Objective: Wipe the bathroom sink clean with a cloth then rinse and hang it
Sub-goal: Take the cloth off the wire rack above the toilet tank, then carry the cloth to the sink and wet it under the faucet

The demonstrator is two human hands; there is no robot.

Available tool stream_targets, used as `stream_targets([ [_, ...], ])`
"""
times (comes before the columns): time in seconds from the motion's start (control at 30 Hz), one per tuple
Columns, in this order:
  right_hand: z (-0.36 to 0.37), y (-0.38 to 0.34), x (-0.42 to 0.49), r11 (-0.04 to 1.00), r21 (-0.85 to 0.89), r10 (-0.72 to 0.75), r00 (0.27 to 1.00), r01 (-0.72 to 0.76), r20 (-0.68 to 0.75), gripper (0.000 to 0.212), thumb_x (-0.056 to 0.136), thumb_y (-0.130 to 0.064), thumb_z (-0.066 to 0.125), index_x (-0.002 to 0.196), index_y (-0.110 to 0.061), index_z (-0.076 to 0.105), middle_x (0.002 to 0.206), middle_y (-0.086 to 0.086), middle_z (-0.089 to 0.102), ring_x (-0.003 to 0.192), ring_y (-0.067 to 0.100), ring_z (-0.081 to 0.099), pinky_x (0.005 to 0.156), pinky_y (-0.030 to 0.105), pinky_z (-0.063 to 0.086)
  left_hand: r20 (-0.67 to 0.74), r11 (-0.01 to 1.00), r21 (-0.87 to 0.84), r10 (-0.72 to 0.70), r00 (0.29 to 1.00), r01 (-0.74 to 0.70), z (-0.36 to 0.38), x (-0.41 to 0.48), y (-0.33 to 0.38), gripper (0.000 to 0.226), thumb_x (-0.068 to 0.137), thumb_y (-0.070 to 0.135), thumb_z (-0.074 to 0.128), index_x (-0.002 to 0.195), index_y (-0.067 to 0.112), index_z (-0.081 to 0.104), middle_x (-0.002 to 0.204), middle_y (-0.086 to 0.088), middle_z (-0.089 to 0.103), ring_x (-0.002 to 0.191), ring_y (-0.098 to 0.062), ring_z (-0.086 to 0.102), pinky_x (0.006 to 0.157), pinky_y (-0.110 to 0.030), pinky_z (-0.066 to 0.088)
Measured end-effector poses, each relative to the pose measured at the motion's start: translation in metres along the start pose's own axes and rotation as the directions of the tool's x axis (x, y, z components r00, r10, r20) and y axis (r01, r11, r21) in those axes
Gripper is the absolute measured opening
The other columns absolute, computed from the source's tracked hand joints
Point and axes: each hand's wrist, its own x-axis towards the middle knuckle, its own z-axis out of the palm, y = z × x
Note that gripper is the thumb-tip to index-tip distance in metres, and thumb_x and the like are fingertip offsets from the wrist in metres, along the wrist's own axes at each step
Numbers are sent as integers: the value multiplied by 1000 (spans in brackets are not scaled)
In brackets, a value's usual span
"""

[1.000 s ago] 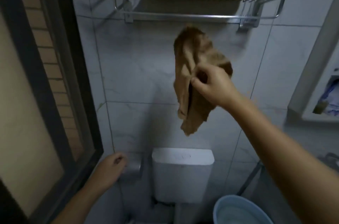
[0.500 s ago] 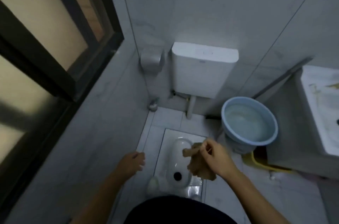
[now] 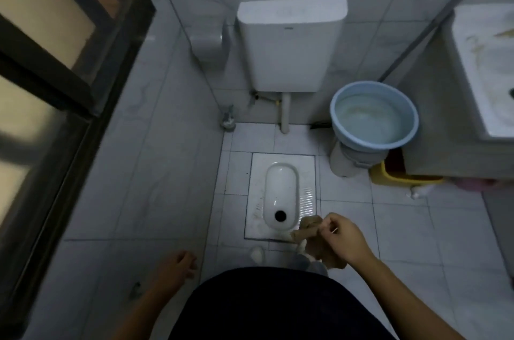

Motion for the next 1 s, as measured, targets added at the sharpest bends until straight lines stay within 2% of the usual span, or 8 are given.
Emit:
stream_targets([
  [0.1, 11, 12, -35, 992, 65, 115, 991, -111, -66, 15, 89, -19, 65, 75, -22, 62, 74, -6, 69, 73, 9, 64, 61, 23, 45, 102, 987, 135, 78, 992, -92, 0, 18, 7, 26, 101, 15, 52, 85, 7, 71, 83, -10, 74, 65, -20, 66, 61, -28, 46],
  [0.2, 26, 36, -83, 954, 166, 278, 941, -248, -194, 15, 86, -20, 64, 72, -23, 61, 71, -5, 70, 71, 13, 66, 66, 32, 53, 215, 954, 227, 148, 965, -197, 10, 24, 29, 26, 102, 14, 52, 85, 5, 69, 84, -12, 72, 64, -19, 63, 56, -25, 46],
  [0.43, 74, 117, -210, 707, 515, 682, 660, -485, -315, 16, 89, -18, 64, 73, -17, 62, 72, 4, 66, 74, 24, 63, 65, 34, 47, 507, 763, 374, 308, 805, -527, 72, 18, 103, 27, 102, 22, 53, 86, 6, 69, 83, -7, 74, 66, -16, 65, 58, -25, 48],
  [0.6, 116, 170, -290, 484, 736, 850, 455, -474, -266, 28, 90, -14, 66, 65, -12, 57, 64, 5, 59, 64, 20, 54, 60, 32, 40, 623, 657, 378, 340, 704, -652, 132, -17, 142, 28, 102, 25, 53, 90, 7, 70, 87, -8, 75, 71, -19, 68, 61, -27, 47],
  [0.7, 129, 202, -319, 348, 832, 910, 370, -432, -188, 26, 88, -11, 68, 63, -11, 61, 65, 8, 63, 66, 25, 57, 66, 37, 48, 646, 613, 403, 335, 686, -680, 167, -38, 148, 29, 103, 24, 53, 91, 4, 71, 89, -11, 75, 71, -20, 67, 61, -27, 47],
  [0.8, 121, 227, -329, 270, 889, 931, 334, -370, -144, 23, 89, -15, 69, 68, -7, 65, 70, 13, 67, 69, 27, 61, 70, 40, 53, 637, 611, 435, 310, 705, -662, 198, -53, 144, 29, 103, 23, 53, 92, 2, 71, 90, -18, 75, 69, -21, 66, 59, -27, 46],
  [0.9, 92, 239, -329, 273, 909, 921, 358, -314, -153, 24, 93, -16, 64, 71, -7, 62, 72, 8, 63, 68, 20, 57, 62, 31, 44, 612, 622, 471, 280, 740, -625, 226, -67, 143, 30, 102, 26, 54, 92, 3, 71, 91, -18, 75, 69, -24, 67, 63, -29, 48],
  [1.0, 57, 253, -324, 315, 905, 902, 386, -286, -192, 21, 93, -16, 60, 78, -2, 63, 77, 11, 63, 74, 24, 58, 65, 31, 43, 598, 621, 500, 256, 759, -603, 251, -79, 153, 29, 102, 26, 53, 94, 4, 70, 90, -16, 75, 74, -29, 69, 68, -34, 50],
])
